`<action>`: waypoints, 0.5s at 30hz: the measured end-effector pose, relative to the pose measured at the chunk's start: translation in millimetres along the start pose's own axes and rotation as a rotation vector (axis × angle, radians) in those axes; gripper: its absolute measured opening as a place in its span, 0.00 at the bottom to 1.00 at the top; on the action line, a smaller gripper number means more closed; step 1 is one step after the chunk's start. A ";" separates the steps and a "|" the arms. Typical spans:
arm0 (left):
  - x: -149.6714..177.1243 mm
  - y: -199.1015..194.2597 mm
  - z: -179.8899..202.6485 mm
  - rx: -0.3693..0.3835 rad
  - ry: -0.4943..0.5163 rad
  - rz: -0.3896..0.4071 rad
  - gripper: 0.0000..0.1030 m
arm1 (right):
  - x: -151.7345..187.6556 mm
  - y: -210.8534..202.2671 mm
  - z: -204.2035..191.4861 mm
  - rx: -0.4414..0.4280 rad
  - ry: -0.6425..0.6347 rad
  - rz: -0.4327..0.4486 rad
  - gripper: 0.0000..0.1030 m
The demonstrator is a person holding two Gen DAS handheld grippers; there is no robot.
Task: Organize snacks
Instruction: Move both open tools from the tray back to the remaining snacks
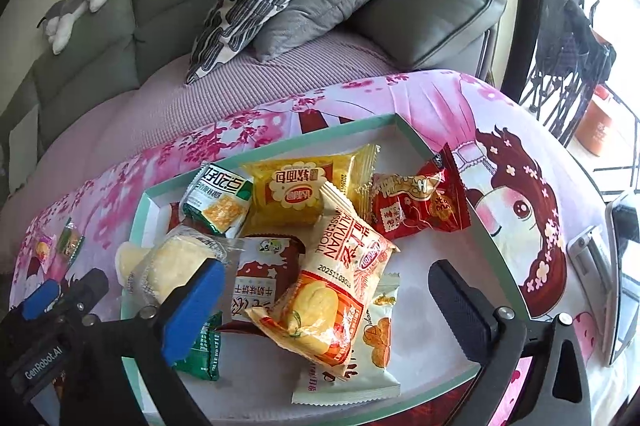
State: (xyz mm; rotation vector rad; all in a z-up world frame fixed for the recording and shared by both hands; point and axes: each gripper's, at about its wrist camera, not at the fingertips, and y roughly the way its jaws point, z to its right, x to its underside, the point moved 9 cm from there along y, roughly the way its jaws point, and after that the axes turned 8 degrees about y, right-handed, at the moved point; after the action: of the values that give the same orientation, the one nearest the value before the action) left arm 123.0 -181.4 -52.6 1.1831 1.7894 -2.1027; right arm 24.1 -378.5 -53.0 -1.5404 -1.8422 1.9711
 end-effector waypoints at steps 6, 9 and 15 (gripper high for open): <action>-0.2 1.1 -12.0 -0.007 -0.019 -0.003 0.99 | -2.5 -5.2 -10.5 -0.026 -0.011 0.020 1.00; -0.5 0.3 -27.6 -0.029 -0.043 -0.003 0.99 | -0.6 -6.8 -24.0 -0.061 -0.030 0.015 1.00; 1.6 -0.6 -74.9 -0.112 -0.091 -0.013 0.99 | 7.4 -11.3 -60.6 -0.117 -0.110 0.012 1.00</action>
State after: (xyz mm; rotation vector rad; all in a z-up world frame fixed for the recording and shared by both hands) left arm 156.5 -114.4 -52.0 1.0338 1.8518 -1.9994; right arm 53.3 -326.1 -37.0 -1.5040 -2.0295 2.0250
